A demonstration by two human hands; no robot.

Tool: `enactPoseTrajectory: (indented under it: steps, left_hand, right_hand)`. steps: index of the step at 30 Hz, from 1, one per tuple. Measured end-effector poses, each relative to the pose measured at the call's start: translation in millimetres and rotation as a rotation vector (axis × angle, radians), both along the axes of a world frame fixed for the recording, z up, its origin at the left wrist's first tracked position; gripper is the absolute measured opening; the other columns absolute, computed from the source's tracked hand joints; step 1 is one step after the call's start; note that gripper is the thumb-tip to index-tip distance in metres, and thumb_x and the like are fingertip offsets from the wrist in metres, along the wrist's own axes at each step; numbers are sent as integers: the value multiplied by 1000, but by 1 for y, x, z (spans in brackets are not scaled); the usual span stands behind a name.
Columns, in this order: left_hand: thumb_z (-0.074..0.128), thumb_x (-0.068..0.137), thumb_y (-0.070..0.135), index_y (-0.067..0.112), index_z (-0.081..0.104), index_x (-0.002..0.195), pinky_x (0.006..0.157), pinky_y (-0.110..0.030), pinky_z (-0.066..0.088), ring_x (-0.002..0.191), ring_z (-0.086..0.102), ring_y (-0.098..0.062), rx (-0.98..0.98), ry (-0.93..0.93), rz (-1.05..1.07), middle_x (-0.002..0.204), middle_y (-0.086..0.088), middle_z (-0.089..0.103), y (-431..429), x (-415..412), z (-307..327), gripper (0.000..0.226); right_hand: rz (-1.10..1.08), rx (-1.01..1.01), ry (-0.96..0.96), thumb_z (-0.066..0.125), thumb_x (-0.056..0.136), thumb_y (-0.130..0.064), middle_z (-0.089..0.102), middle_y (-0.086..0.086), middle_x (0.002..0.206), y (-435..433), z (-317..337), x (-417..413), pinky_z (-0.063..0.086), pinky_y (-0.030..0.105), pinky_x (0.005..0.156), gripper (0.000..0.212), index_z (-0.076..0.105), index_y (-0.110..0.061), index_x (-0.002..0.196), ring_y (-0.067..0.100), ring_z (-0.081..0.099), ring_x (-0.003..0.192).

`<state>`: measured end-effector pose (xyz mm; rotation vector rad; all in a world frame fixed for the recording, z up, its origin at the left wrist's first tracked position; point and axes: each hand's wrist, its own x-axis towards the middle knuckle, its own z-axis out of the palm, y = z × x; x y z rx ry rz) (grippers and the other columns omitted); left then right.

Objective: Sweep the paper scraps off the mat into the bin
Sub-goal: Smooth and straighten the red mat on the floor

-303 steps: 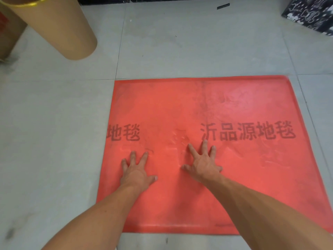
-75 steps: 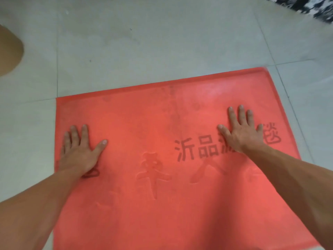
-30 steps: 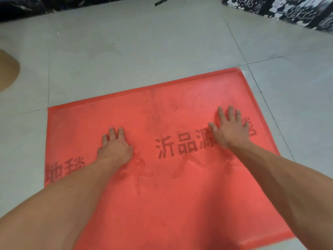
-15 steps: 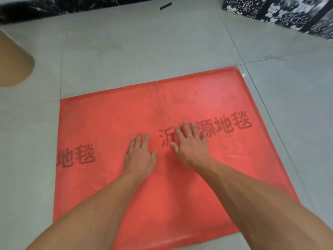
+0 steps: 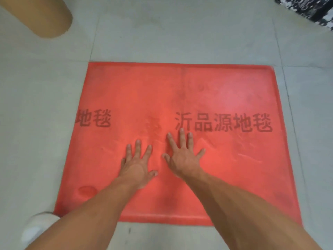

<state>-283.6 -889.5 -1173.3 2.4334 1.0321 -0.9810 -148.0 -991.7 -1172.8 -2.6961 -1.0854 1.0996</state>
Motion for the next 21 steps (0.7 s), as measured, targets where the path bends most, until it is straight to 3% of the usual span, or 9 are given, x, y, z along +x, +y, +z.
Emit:
enactPoseTrajectory:
  steps: [7, 10, 16, 21]
  left_hand:
    - [59, 84, 60, 36, -17, 152, 119, -53, 13, 145, -24, -38, -55, 65, 0, 157, -5, -34, 0, 5, 13, 105]
    - [62, 84, 57, 36, -17, 152, 119, -54, 12, 145, -23, -38, -38, 44, 13, 156, -5, -35, 1, 6, 12, 106]
    - [66, 81, 56, 36, -12, 153, 118, -53, 12, 147, -21, -37, -11, -8, 31, 159, -4, -30, 0, 3, 6, 107]
    - [67, 81, 56, 39, -8, 153, 118, -51, 10, 147, -20, -34, 8, -76, 43, 160, -2, -27, -4, -3, 4, 106]
  right_hand:
    - [34, 2, -49, 39, 93, -62, -31, -5, 157, -11, 1, -8, 0, 76, 104, 73, -6, -48, 149, 28, -27, 145]
    - [33, -20, -51, 40, 93, -62, -32, -6, 156, -19, 4, -3, 1, 74, 107, 75, -8, -48, 149, 30, -26, 145]
    - [-48, -28, -89, 34, 95, -60, -27, -7, 158, -27, -3, -24, 1, 79, 100, 69, -8, -49, 149, 28, -27, 144]
    - [22, 4, -118, 29, 97, -60, -25, -6, 159, -53, -3, -52, 2, 81, 98, 60, -7, -57, 145, 33, -25, 145]
